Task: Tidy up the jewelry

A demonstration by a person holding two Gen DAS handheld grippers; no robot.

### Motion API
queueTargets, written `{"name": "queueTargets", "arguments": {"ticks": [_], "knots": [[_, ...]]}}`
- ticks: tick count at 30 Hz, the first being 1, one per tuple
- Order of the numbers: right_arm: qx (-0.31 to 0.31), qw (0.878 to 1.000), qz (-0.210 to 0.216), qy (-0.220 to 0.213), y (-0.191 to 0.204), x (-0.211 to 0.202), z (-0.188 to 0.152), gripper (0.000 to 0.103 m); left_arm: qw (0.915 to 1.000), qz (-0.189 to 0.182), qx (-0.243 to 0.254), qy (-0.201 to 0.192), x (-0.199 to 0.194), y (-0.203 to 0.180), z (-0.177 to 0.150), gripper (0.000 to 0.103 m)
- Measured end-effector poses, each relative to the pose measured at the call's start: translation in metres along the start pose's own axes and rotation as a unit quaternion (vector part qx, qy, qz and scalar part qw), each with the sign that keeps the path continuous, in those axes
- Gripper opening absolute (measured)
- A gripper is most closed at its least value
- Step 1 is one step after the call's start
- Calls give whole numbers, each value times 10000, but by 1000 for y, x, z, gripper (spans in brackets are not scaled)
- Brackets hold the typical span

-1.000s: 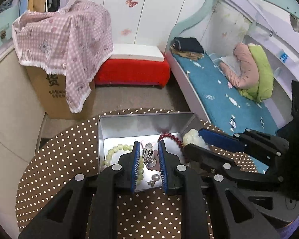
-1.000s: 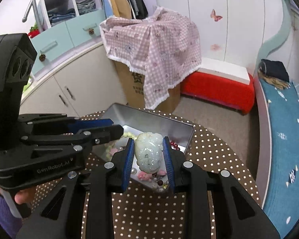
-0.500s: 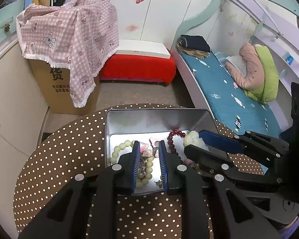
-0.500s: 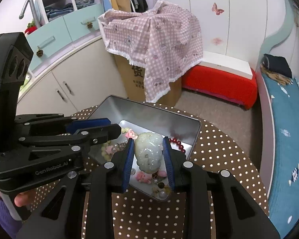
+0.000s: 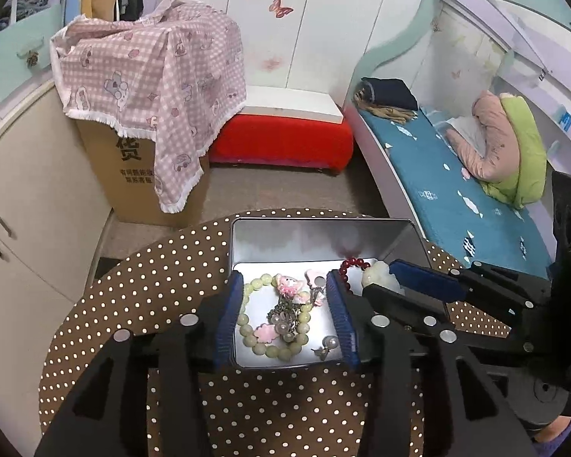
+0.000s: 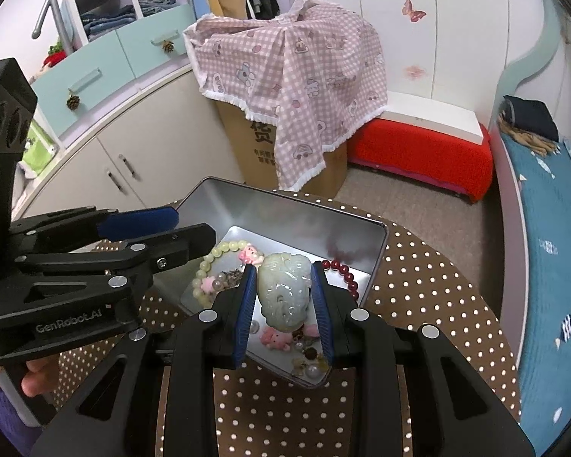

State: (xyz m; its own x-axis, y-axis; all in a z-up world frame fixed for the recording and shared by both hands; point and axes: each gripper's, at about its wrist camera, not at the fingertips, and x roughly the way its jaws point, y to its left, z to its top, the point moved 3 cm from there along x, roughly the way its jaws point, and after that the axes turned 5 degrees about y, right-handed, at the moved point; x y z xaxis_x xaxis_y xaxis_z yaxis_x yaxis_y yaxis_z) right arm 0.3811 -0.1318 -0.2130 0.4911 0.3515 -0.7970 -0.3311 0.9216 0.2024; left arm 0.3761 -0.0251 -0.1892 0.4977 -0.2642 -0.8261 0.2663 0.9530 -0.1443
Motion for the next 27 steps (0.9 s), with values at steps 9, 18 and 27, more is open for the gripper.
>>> {"name": "queueTargets", "arguments": {"ticks": [9, 18, 27], "knots": [[31, 9999, -18, -122, 1, -12, -3, 30, 9995, 50, 28, -324, -23, -6, -3, 62], [79, 9994, 0, -339, 7, -44, -8, 39, 9948, 522, 42, -879, -65, -9, -17, 73], [107, 9937, -232, -1090, 23, -136, -34, 56, 9874, 685, -18, -1429, -130, -21, -42, 82]]}}
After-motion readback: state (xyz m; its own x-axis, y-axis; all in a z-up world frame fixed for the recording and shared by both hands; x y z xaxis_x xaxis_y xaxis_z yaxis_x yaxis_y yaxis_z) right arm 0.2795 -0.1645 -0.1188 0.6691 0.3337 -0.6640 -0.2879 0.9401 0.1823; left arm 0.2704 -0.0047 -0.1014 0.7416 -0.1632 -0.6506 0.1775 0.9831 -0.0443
